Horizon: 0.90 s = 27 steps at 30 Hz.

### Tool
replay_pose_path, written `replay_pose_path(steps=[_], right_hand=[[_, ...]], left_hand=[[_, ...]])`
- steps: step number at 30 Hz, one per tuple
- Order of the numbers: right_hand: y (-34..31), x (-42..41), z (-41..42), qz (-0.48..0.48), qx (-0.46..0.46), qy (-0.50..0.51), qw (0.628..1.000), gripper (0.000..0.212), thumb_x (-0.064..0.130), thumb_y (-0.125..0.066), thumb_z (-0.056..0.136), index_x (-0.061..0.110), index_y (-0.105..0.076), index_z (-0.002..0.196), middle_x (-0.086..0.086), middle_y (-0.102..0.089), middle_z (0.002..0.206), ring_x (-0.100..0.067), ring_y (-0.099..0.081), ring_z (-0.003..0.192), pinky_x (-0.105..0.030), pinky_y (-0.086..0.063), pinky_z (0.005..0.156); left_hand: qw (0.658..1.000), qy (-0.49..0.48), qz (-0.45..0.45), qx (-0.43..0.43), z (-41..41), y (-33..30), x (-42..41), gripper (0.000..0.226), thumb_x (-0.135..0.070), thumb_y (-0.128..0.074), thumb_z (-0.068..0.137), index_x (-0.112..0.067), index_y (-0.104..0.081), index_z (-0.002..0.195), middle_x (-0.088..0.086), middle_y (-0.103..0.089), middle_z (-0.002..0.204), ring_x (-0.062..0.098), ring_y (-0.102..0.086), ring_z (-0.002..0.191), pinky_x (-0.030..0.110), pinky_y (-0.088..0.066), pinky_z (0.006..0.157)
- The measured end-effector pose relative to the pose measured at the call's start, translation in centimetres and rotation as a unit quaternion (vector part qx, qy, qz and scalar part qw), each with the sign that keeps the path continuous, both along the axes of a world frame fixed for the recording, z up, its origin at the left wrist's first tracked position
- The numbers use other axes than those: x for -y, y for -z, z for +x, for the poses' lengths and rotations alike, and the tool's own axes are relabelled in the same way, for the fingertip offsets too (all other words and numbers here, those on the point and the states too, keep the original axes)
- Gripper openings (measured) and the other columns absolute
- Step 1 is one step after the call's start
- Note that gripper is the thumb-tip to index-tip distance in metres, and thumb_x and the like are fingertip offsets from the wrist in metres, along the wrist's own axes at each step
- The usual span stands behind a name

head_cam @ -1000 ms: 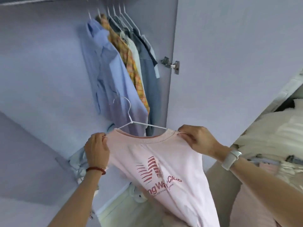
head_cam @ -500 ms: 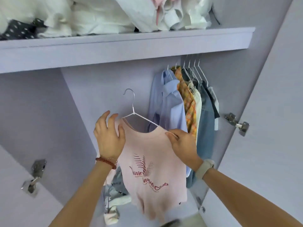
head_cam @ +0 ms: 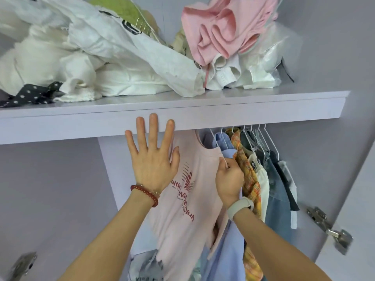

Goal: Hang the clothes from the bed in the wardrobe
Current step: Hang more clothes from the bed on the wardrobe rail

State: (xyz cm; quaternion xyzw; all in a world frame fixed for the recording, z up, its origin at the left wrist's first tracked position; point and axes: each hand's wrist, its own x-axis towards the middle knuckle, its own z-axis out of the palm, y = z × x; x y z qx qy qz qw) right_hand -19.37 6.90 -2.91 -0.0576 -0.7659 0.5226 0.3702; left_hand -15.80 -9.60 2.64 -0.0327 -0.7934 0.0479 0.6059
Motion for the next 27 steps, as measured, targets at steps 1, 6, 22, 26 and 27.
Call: replay_pose_path(steps=[1,6,22,26,27], right_hand=[[0.1,0.2,-0.7,-0.003,0.008,0.006,1.0,0.032,0.014,-0.047,0.093,0.011,-0.045,0.062,-0.008,-0.051,0.059,-0.029,-0.044,0.056,-0.029,-0.025,0.053],[2.2,0.5,-2.4,0.022,0.095,0.024,0.995,0.023,0.014,-0.041,0.094,-0.001,-0.057,0.084,-0.022,-0.061,0.078,-0.038,-0.059,0.074,-0.029,-0.032,0.056],[4.9,-7.0,9.2,0.296,0.025,-0.04,0.954,0.04,0.006,-0.053,0.085,-0.002,-0.052,0.123,-0.019,-0.054,0.123,-0.038,-0.05,0.116,-0.043,-0.038,0.101],[9.2,-10.8,16.6,0.335,0.088,0.047,0.937,0.038,0.005,-0.057,0.08,-0.003,-0.058,0.117,-0.024,-0.058,0.119,-0.043,-0.054,0.111,-0.055,-0.045,0.091],[10.7,-11.6,18.8,0.331,0.116,0.068,0.934,0.038,0.005,-0.058,0.08,-0.003,-0.058,0.117,-0.024,-0.058,0.119,-0.044,-0.053,0.111,-0.055,-0.044,0.091]], left_hand=[[1.0,-0.006,-0.003,-0.005,-0.3,0.1,0.1,0.069,-0.035,-0.054,0.083,-0.02,-0.023,0.143,0.014,-0.017,0.147,0.038,-0.012,0.137,0.058,-0.008,0.109],[1.0,-0.012,-0.012,-0.008,-0.7,0.2,0.4,0.072,-0.038,-0.053,0.083,-0.022,-0.018,0.145,0.01,-0.013,0.149,0.038,-0.012,0.137,0.056,-0.004,0.11],[0.968,0.135,0.118,0.176,4.7,7.2,-5.5,0.06,-0.026,-0.047,0.08,-0.018,-0.038,0.139,0.017,-0.027,0.149,0.036,-0.019,0.138,0.061,-0.011,0.108],[0.93,0.19,0.077,0.304,7.8,13.5,-8.4,0.05,-0.02,-0.059,0.08,-0.012,-0.053,0.128,0.017,-0.044,0.139,0.037,-0.04,0.129,0.064,-0.025,0.1],[0.914,0.207,0.075,0.341,8.8,15.3,-9.2,0.049,-0.018,-0.063,0.08,-0.012,-0.054,0.128,0.016,-0.045,0.138,0.036,-0.041,0.128,0.062,-0.025,0.101]])
